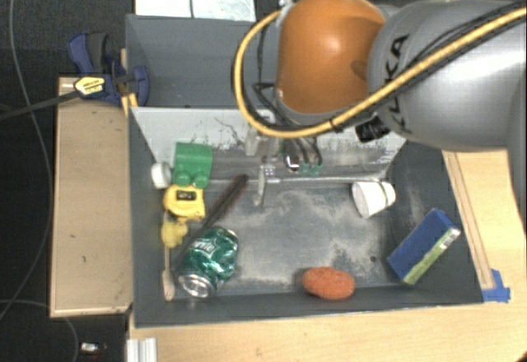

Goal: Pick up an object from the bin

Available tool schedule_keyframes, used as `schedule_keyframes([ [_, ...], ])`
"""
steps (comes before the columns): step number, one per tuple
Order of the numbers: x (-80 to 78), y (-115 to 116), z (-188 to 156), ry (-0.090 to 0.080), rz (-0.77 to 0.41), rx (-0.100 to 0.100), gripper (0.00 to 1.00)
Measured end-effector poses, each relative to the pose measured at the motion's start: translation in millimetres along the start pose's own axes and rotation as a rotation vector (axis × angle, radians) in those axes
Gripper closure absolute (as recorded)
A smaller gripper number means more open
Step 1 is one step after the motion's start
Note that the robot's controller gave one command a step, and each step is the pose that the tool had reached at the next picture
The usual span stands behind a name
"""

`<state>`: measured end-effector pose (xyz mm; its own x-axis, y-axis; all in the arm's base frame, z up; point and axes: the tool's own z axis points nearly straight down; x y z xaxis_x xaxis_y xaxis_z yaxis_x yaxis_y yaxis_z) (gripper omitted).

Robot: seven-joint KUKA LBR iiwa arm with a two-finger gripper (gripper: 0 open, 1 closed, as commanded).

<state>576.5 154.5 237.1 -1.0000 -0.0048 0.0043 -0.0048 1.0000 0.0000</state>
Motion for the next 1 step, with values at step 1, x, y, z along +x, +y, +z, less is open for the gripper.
schedule_keyframes([
  [1, -1.3, -1.1, -5.0, -0.008, 0.004, -0.001, 0.00],
])
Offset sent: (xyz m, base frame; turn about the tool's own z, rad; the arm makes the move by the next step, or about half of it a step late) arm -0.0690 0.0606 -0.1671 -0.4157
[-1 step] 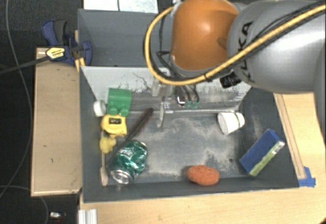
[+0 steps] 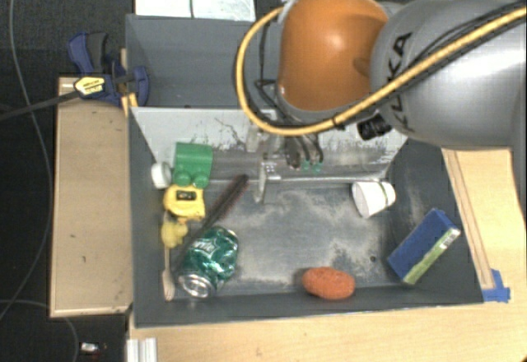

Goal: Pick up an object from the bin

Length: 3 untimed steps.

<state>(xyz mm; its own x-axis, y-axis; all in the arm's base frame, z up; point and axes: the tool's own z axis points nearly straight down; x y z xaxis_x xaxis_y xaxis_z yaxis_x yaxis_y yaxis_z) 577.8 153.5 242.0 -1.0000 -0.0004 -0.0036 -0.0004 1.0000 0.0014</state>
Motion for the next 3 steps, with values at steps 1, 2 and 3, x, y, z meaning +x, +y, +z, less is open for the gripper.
schedule_keyframes([
  [1, 26.5, 23.4, 64.9, 0.000, -0.162, 0.000, 0.00],
  [2, 37.3, 33.1, 78.5, -0.005, -0.516, 0.001, 0.00],
  [3, 68.3, 57.0, 81.8, 0.000, -0.708, 0.000, 0.00],
])
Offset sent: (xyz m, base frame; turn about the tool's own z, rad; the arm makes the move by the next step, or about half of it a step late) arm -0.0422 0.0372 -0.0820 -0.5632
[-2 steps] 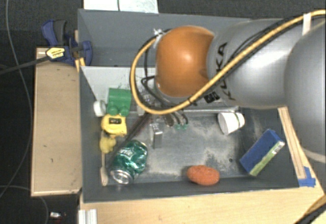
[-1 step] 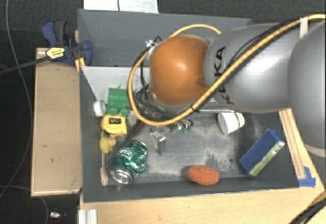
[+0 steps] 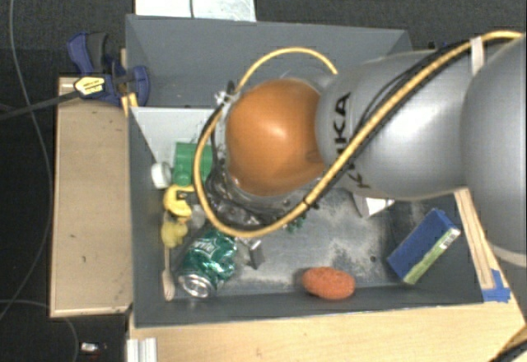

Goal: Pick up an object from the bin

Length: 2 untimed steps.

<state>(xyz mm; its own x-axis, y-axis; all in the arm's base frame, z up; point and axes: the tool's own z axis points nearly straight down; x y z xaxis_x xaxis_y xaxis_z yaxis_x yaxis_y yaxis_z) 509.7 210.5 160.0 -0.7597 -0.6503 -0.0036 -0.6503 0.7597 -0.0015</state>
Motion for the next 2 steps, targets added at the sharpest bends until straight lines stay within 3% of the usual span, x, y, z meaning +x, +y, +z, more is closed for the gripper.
schedule_keyframes([
  [1, -10.9, 31.7, 64.1, -0.011, -0.146, 0.005, 0.00],
  [2, -5.2, 31.2, 88.4, -0.006, -0.538, 0.000, 1.00],
])
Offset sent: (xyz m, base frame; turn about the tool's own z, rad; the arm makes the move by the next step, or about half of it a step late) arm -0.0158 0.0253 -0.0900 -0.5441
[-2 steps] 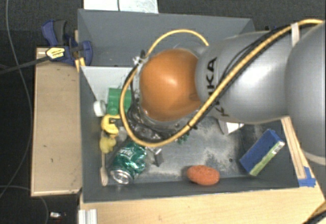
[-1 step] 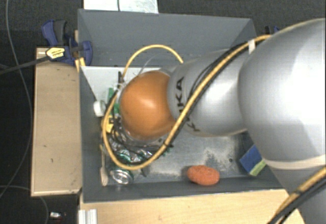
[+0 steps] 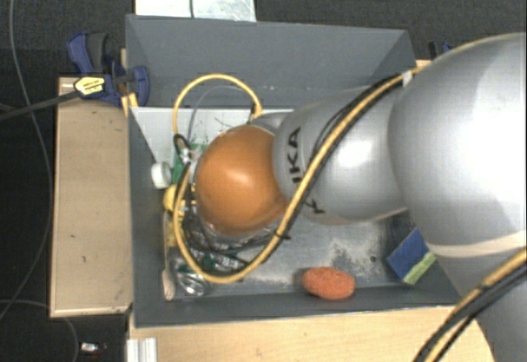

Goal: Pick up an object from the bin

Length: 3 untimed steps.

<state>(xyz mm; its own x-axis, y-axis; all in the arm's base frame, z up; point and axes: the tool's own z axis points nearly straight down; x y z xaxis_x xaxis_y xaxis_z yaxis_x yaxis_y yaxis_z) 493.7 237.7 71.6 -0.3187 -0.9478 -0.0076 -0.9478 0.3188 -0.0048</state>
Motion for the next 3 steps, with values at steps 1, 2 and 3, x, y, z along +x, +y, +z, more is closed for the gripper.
schedule_keyframes([
  [1, 0.0, 0.0, 0.0, 0.000, 0.001, 0.000, 1.00],
  [2, 0.1, 0.4, -3.8, -0.001, 0.005, -0.001, 1.00],
  [3, 0.5, 0.8, -42.8, 0.001, 0.006, -0.003, 1.00],
])
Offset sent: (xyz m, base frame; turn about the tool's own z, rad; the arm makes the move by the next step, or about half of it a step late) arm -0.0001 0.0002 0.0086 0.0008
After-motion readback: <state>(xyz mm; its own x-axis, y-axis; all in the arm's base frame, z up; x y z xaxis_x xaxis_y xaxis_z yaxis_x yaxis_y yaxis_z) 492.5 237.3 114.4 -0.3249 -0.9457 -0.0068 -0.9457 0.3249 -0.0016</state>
